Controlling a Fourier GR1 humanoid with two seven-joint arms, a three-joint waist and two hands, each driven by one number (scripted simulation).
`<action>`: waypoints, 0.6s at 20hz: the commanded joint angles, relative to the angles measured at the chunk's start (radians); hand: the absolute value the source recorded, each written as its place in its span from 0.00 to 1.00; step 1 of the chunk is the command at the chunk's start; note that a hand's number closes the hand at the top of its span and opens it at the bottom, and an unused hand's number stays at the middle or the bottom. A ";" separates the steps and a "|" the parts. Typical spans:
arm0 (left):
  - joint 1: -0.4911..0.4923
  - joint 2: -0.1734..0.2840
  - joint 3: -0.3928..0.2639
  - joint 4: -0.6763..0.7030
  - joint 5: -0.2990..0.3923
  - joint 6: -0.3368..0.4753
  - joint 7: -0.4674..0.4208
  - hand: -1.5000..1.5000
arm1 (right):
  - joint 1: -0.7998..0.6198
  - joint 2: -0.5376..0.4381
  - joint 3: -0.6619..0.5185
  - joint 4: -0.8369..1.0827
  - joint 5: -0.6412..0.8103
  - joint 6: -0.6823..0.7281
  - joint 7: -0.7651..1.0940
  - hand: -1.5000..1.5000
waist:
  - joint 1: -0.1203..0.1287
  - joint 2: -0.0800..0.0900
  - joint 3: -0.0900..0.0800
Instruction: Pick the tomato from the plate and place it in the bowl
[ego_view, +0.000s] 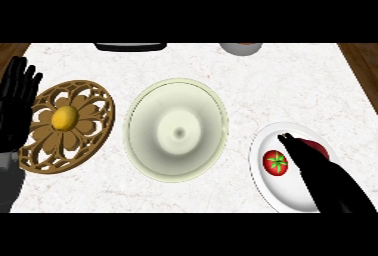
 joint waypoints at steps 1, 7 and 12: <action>-0.004 -0.031 0.005 0.032 -0.033 -0.014 -0.034 0.50 | -0.056 0.057 -0.045 0.174 0.042 0.003 -0.074 0.00 | 0.004 0.002 0.000; 0.067 -0.038 0.043 -0.063 -0.048 -0.049 -0.002 0.50 | 0.068 0.079 -0.073 0.174 0.119 -0.027 -0.205 0.00 | 0.002 -0.001 0.000; 0.038 -0.043 0.087 -0.034 -0.058 -0.073 0.007 0.50 | 0.046 0.141 -0.060 0.210 0.170 -0.006 -0.262 0.00 | 0.002 0.000 0.000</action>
